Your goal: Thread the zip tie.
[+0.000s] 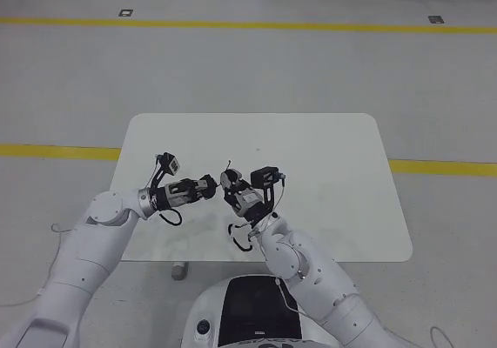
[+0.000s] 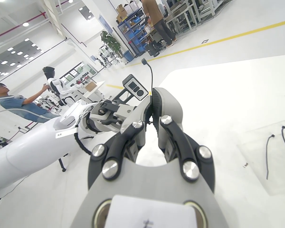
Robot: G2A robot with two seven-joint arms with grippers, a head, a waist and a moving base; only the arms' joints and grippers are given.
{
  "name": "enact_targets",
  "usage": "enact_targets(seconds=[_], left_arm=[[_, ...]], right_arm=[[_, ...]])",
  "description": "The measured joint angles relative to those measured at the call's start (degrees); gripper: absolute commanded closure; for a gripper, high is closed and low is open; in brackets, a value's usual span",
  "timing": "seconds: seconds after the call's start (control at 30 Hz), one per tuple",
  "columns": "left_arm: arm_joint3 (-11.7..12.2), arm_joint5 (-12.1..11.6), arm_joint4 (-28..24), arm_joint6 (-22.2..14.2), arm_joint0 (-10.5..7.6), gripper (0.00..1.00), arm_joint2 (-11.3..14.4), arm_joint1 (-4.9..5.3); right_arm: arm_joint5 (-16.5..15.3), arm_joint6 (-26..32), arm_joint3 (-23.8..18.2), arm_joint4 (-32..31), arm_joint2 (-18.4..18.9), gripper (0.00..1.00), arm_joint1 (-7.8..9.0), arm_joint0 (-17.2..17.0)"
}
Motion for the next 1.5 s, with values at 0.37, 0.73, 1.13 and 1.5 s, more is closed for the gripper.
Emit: enact_targets(seconds=[0.37, 0.73, 1.13, 1.5], left_arm=[[-0.08, 0.0, -0.05, 0.03, 0.08, 1.0, 0.12, 0.07], [-0.41, 0.0, -0.33, -0.03, 0.26, 1.0, -0.1, 0.2], [-0.79, 0.0, -0.33, -0.1, 0.61, 1.0, -0.44, 0.33], [-0.76, 0.0, -0.09, -0.06, 0.6, 1.0, -0.23, 0.36]], right_arm=[[-2.43, 0.06, -0.64, 0.85, 0.44, 1.0, 0.24, -0.57], [-0.9, 0.32, -0.4, 0.03, 0.2, 1.0, 0.2, -0.43], [1.51, -0.85, -0.27, -0.19, 0.59, 1.0, 0.1, -0.62], [0.53, -0.34, -0.12, -0.35, 0.41, 1.0, 0.11, -0.45]])
